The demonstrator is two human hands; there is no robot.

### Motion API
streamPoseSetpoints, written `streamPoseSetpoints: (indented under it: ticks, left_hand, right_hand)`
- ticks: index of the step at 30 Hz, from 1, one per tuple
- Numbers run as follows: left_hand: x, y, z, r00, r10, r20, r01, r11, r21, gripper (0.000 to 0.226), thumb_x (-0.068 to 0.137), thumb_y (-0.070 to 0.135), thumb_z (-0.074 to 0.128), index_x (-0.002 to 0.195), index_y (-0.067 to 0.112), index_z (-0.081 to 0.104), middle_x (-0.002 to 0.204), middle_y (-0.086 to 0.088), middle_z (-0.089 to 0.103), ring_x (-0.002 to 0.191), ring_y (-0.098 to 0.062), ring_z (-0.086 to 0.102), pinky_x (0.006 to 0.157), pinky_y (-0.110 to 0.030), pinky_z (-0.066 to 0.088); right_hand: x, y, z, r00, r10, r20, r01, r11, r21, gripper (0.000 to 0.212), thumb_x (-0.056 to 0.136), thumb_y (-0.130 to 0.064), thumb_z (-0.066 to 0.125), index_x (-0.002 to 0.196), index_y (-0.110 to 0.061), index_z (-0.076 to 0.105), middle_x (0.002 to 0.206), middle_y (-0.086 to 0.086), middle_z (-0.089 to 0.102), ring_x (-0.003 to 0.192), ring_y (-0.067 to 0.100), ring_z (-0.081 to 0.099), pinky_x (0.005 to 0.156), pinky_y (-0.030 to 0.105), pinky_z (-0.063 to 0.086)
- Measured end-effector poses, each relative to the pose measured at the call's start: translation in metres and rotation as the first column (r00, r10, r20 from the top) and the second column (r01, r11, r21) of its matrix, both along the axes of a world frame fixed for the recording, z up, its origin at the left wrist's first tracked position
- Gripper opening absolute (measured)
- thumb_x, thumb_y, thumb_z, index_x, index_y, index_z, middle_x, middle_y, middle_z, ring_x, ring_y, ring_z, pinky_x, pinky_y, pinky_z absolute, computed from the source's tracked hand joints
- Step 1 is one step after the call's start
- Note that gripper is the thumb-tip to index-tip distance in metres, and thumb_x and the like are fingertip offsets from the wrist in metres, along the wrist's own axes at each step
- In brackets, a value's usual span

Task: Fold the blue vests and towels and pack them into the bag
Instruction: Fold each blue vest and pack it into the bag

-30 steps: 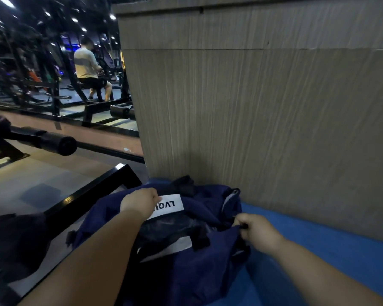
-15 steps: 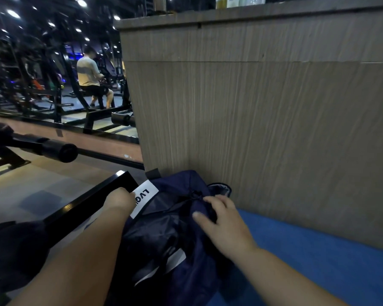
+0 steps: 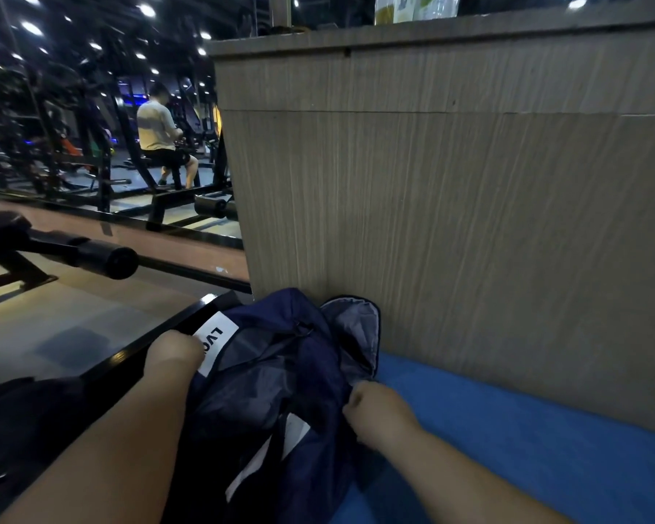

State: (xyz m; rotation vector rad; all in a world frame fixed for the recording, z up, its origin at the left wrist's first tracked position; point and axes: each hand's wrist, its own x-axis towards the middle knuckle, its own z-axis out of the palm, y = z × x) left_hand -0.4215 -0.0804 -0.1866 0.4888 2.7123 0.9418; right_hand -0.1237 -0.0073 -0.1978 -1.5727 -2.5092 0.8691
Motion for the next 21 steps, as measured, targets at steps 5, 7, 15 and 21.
streamPoseSetpoints:
  ticks: [5,7,15,21]
  left_hand:
    - [0.003,0.007,-0.001,0.996,0.040,0.084,-0.051,0.990,0.135,0.024,0.096,0.008,0.051,0.109,-0.008,0.062,0.120,-0.028,0.061,0.108,-0.040,0.060,0.082,-0.038,0.046]
    - [0.004,0.011,-0.003,0.994,0.040,0.104,-0.056,0.986,0.156,0.029,0.095,0.007,0.050,0.117,-0.010,0.059,0.121,-0.028,0.060,0.112,-0.041,0.058,0.084,-0.038,0.045]
    - [0.008,0.013,-0.011,0.998,-0.003,0.058,-0.007,0.985,0.173,0.028,0.099,0.018,0.047,0.102,-0.008,0.059,0.104,-0.027,0.065,0.100,-0.042,0.059,0.075,-0.035,0.038]
    - [0.006,0.008,-0.007,1.000,0.017,0.013,-0.019,0.975,0.222,0.028,0.097,0.019,0.051,0.109,-0.003,0.063,0.109,-0.025,0.065,0.109,-0.041,0.059,0.089,-0.038,0.045]
  right_hand:
    - [0.000,0.013,0.022,0.944,-0.103,-0.313,0.097,0.995,-0.033,0.045,0.085,-0.063,0.055,0.096,-0.020,0.051,0.106,0.004,0.065,0.097,0.025,0.064,0.077,0.038,0.054]
    - [-0.003,0.000,0.022,0.980,-0.070,-0.185,0.051,0.993,-0.105,0.088,0.068,-0.081,0.058,0.126,-0.017,0.042,0.127,0.002,0.057,0.112,0.024,0.059,0.079,0.032,0.048]
    - [-0.008,-0.006,-0.017,0.995,0.076,-0.057,-0.072,0.995,0.071,0.019,0.096,-0.029,0.053,0.110,-0.016,0.057,0.111,0.001,0.063,0.093,0.016,0.056,0.079,0.025,0.048]
    - [0.008,0.042,-0.004,0.976,-0.036,-0.213,0.084,0.972,0.218,0.013,0.100,-0.014,0.047,0.089,-0.011,0.051,0.082,-0.001,0.055,0.072,0.011,0.047,0.055,0.019,0.034]
